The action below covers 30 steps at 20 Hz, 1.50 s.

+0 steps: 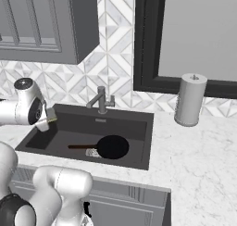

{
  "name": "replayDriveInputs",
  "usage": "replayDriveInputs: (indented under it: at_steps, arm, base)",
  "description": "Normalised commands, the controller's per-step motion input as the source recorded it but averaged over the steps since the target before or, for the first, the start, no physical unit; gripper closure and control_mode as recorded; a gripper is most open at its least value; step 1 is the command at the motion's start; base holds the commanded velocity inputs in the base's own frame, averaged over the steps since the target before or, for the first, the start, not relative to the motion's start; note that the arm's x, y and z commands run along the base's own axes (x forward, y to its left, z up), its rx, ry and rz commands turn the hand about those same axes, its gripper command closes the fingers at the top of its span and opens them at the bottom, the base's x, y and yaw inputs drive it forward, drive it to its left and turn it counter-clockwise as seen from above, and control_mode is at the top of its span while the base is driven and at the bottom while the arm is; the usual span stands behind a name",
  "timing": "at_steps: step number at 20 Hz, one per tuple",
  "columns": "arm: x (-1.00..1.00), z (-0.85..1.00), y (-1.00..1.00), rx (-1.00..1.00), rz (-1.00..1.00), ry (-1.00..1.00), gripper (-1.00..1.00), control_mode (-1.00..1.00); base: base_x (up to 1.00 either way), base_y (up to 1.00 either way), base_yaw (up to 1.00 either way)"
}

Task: Pick the pan and sponge and place them into the sink. Then turn on the water.

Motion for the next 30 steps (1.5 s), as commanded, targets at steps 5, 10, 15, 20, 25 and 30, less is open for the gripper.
replayDriveInputs:
  at_steps: [5, 10, 15, 20, 25, 30]
  arm:
    - [0.0, 0.18, -1.0, 0.11, -0.04, 0.0, 1.0, -1.0]
    - [0.0, 0.0, -1.0, 0.15, 0.0, 0.01, 1.0, -1.0]
    - [0.02, 0.0, -0.84, 0.12, 0.0, 0.07, 1.0, -1.0]
    - [0.17, 0.0, -0.61, 0.02, 0.0, 0.21, 1.0, -1.0]
    - [0.28, -0.01, -0.52, 0.02, 0.0, 0.26, 1.0, -1.0]
    - [0.16, -0.4, -0.3, 0.07, 0.0, 0.02, 1.0, -1.0]
  base:
    - [0.0, 0.0, 0.0]
    - [0.0, 0.0, 0.0]
    - [0.0, 0.0, 0.0]
    - [0.0, 0.0, 0.0]
    - [0.0, 0.0, 0.0]
    - [0.0, 0.0, 0.0]
